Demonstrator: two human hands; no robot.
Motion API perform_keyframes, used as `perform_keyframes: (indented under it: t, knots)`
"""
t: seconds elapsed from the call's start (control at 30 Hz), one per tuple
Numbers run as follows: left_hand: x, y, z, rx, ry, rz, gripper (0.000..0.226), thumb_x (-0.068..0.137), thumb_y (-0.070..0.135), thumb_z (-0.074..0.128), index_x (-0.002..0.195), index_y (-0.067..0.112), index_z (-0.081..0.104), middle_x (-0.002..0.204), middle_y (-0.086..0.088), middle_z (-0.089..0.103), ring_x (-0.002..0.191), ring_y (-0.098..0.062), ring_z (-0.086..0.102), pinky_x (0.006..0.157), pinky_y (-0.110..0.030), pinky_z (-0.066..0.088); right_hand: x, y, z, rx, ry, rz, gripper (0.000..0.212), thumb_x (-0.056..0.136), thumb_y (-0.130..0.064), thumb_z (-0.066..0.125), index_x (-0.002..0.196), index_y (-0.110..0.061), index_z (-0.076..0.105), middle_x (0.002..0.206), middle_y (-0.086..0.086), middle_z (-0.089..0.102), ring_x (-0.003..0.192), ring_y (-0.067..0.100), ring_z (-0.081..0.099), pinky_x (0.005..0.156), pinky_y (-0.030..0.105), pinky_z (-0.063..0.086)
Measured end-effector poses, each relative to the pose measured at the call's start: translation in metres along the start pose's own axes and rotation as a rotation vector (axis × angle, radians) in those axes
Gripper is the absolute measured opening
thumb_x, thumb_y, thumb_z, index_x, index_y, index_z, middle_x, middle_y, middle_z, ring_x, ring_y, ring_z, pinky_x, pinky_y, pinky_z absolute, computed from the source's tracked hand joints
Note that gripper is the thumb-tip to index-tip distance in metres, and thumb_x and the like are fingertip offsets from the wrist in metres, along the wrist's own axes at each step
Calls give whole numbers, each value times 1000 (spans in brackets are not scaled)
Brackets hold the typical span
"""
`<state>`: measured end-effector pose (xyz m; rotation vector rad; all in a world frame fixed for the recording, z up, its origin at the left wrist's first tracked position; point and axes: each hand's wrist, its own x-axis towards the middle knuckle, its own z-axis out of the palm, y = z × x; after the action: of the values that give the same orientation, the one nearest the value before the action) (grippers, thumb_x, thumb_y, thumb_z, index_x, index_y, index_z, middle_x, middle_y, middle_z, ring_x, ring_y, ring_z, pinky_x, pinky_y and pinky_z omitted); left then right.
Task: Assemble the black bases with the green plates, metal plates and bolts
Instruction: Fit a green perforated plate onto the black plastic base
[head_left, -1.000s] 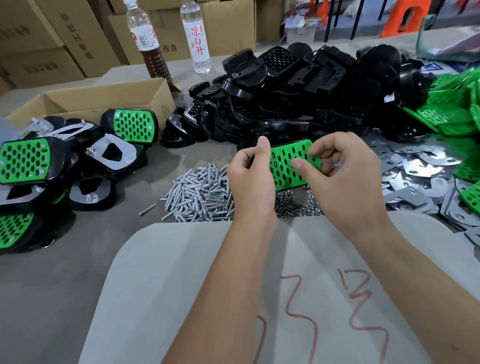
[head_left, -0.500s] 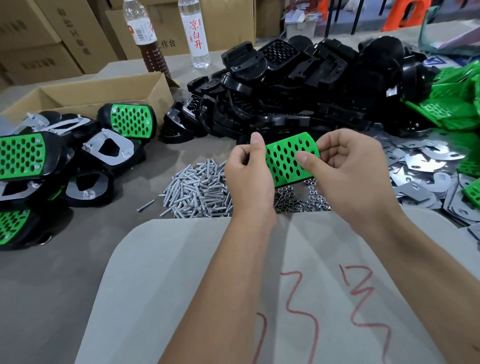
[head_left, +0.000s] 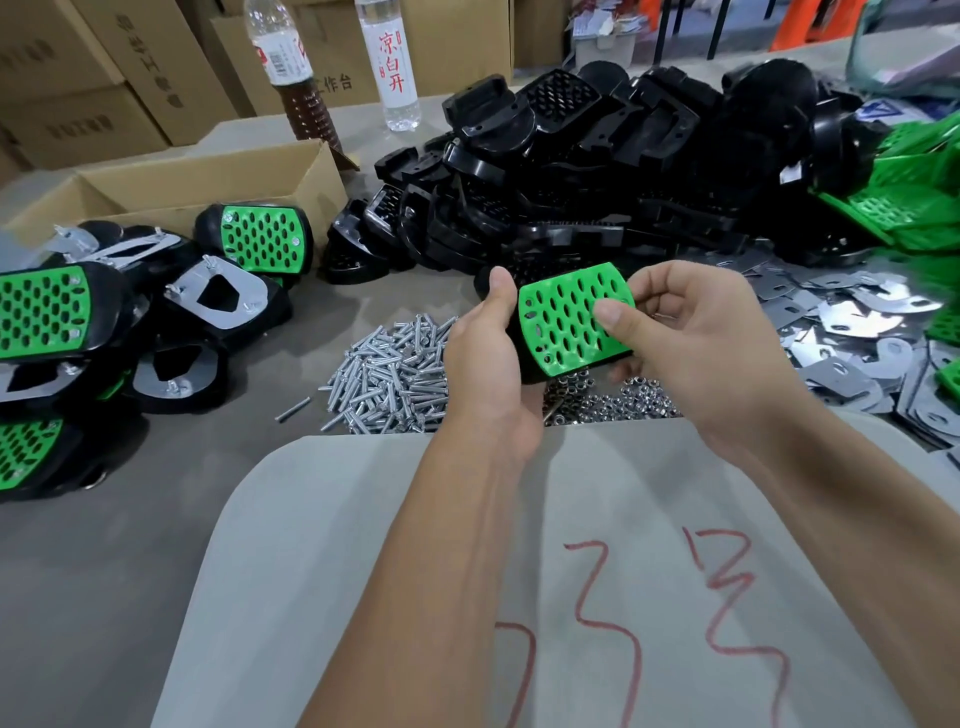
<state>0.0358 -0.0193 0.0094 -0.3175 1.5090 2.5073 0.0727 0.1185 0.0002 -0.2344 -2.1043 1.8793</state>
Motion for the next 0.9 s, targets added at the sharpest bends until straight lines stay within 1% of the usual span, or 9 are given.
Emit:
perform_keyframes:
  t: [0.17, 0.3, 0.37, 0.43, 0.5, 0.57, 0.67, 0.77, 0.9]
  knots:
    - [-2, -1, 2, 5, 46, 16, 31, 105, 37, 60, 95, 8, 67, 66, 2, 72, 57, -11, 70, 49, -24, 54, 0, -3, -3, -85, -23, -5, 4, 97, -12, 74, 98, -13, 70, 92, 20, 74, 71, 37, 76, 62, 50, 65]
    - [-2, 1, 3, 16, 61, -10, 30, 104, 38, 62, 101, 9, 68, 73, 0, 74, 63, -14, 73, 55, -31, 60, 0, -1, 3, -123, 12, 25, 9, 97, -13, 73, 93, -15, 66, 91, 17, 71, 69, 20, 75, 51, 26, 58]
    - [-2, 0, 3, 52, 81, 10, 28, 104, 39, 62, 101, 12, 67, 76, 1, 72, 65, -13, 72, 56, -30, 59, 0, 1, 3, -135, 26, 53, 11, 96, -15, 75, 92, -15, 65, 91, 16, 70, 65, 16, 74, 51, 24, 57]
    - [-2, -3, 5, 68, 92, 22, 31, 104, 41, 61, 110, 11, 65, 86, 0, 71, 74, -15, 70, 60, -31, 58, 2, 2, 0, -186, 34, 49, 13, 94, -18, 78, 90, -17, 66, 86, 12, 69, 62, 14, 67, 52, 28, 57]
    - [0, -5, 6, 88, 101, 36, 35, 104, 42, 60, 119, 10, 63, 91, -1, 70, 79, -16, 69, 62, -31, 57, 2, 3, -3, -211, 37, 51, 14, 92, -20, 80, 88, -18, 67, 82, 8, 67, 63, 16, 63, 56, 35, 60]
    - [1, -5, 5, 86, 94, 37, 33, 104, 41, 60, 113, 9, 64, 85, -1, 69, 73, -15, 69, 58, -30, 58, 2, 3, -3, -129, 22, 81, 14, 93, -17, 79, 88, -15, 66, 88, 10, 71, 63, 18, 71, 54, 33, 61]
    - [1, -1, 2, 28, 45, -6, 37, 104, 40, 60, 109, 4, 65, 79, -4, 73, 66, -17, 72, 56, -31, 59, 2, 1, -3, 16, -40, 121, 11, 95, -13, 76, 89, -12, 66, 97, 18, 74, 80, 40, 77, 61, 45, 63]
    - [1, 0, 0, -2, 23, -34, 41, 104, 40, 59, 114, 1, 66, 81, -6, 75, 64, -16, 73, 53, -28, 57, 2, 0, -4, 80, -75, 126, 11, 96, -11, 74, 89, -10, 66, 100, 21, 74, 88, 46, 74, 61, 37, 58]
    - [1, -1, -2, 10, -25, -43, 38, 105, 41, 57, 101, 5, 70, 83, -6, 77, 67, -16, 74, 54, -28, 58, 1, 0, -4, 64, -53, 117, 10, 96, -10, 73, 90, -9, 65, 96, 17, 73, 85, 47, 74, 62, 41, 60]
